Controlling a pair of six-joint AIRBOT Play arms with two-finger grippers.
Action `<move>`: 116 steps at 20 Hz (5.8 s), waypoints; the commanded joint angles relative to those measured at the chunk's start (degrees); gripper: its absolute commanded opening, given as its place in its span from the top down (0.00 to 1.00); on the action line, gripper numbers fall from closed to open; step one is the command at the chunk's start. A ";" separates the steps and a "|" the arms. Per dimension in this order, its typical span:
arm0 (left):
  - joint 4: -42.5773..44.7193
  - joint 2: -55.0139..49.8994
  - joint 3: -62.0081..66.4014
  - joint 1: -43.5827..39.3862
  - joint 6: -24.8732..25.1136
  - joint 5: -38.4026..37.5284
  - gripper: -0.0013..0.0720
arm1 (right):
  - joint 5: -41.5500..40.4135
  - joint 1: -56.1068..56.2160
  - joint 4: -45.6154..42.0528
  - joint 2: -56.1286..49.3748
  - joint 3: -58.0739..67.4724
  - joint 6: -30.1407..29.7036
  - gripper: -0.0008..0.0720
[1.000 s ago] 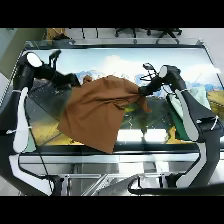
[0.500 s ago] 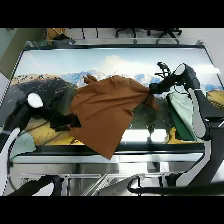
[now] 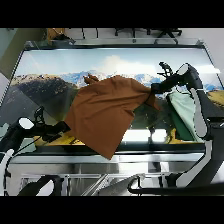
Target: Fold the shirts.
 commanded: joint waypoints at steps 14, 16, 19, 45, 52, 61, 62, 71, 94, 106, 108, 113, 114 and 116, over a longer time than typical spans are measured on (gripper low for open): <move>5.07 -28.20 26.75 -2.95 3.96 4.98 0.96 | 4.00 -0.04 0.11 0.04 -0.04 -0.31 0.97; 5.53 -29.55 33.57 -2.73 4.92 5.27 0.96 | 8.85 -0.04 0.11 0.68 -1.55 0.98 0.97; 7.78 -34.45 47.34 -1.36 6.03 2.75 0.96 | 10.95 0.68 1.14 7.06 -12.41 2.56 0.97; 7.58 -25.03 40.74 5.51 9.31 -27.02 0.20 | -6.38 -13.49 15.61 26.86 -42.53 -6.49 0.41; 4.04 -15.50 11.19 5.51 9.88 -7.06 0.20 | -4.79 -8.41 15.82 17.88 -42.53 -9.44 0.41; -1.55 -22.58 9.05 4.94 12.48 0.24 0.21 | -5.01 -2.75 25.81 14.86 -42.53 -13.40 0.61; -1.55 -23.71 9.07 4.33 12.48 1.05 0.42 | -4.48 -2.75 27.26 14.78 -42.53 -14.43 0.79; -1.44 -18.01 22.51 2.78 16.04 -7.32 0.97 | 0.85 -4.52 34.16 18.67 -39.21 -16.65 0.97; -1.36 4.90 65.02 10.78 23.50 -6.45 0.97 | -2.25 -21.14 46.75 35.17 6.80 -18.36 0.97; 2.75 -44.54 64.76 -1.20 23.82 -0.63 0.97 | -15.65 -6.03 36.04 -8.46 -1.44 -19.23 0.97; 6.54 -49.27 70.36 -2.19 21.00 -2.51 0.97 | -16.83 -6.45 36.02 -12.07 1.70 -19.21 0.97; 12.15 -53.00 81.05 -3.78 17.51 -13.55 0.97 | -15.69 -9.11 35.39 -13.66 9.42 -18.88 0.97; 12.63 -52.57 81.07 -3.78 17.05 -14.03 0.97 | -14.36 -9.79 35.56 -13.44 10.32 -18.75 0.97; 12.48 -52.24 81.09 -3.78 16.35 -15.30 0.95 | -11.19 -10.71 35.56 -12.72 10.75 -18.82 0.91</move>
